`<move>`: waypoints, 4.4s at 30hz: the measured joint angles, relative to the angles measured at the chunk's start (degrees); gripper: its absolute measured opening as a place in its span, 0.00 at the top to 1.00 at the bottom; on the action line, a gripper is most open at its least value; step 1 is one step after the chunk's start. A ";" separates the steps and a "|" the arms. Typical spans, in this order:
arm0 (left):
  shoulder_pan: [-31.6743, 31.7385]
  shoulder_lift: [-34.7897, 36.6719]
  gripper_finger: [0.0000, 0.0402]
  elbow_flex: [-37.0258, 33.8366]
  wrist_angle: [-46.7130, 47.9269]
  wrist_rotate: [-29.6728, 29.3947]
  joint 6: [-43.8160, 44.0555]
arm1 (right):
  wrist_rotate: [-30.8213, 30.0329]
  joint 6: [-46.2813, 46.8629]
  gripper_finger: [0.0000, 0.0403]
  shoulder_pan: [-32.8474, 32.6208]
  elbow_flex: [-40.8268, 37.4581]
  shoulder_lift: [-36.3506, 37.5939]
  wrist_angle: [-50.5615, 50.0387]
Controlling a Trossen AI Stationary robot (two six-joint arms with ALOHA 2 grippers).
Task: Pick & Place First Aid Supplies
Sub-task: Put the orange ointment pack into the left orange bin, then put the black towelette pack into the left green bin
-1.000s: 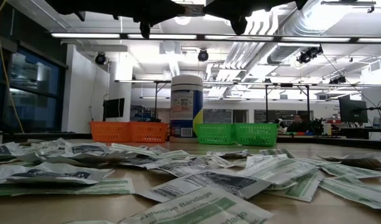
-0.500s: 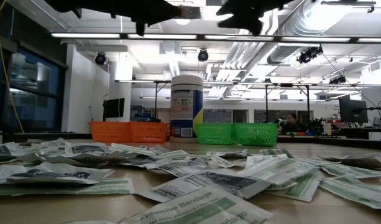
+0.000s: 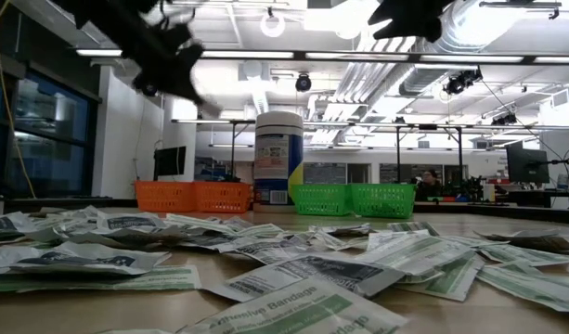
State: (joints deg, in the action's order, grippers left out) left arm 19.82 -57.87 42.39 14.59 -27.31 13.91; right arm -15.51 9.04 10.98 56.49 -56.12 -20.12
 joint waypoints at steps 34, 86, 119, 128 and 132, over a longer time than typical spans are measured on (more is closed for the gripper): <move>40.12 -20.76 0.98 0.02 -1.10 43.94 -4.04 | 0.00 -0.50 0.49 -0.11 0.00 -0.17 -0.45; 10.45 13.92 0.73 0.00 8.89 51.87 -18.43 | 0.41 34.50 0.49 -40.20 -8.10 -23.48 -8.61; 9.37 13.90 0.73 0.00 9.13 52.24 -19.67 | -3.41 42.17 0.49 -49.77 9.09 -52.61 -20.91; 9.37 13.90 0.73 -0.01 9.13 52.72 -19.67 | -2.82 44.06 0.63 -48.54 9.20 -53.24 -21.07; 9.37 13.90 0.73 -0.02 9.13 53.54 -19.66 | -2.70 44.10 0.77 -48.26 9.19 -53.24 -20.89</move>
State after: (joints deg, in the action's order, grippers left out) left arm 29.19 -43.97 42.37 23.73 26.23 -5.74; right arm -18.20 53.14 -37.28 65.68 -109.36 -41.01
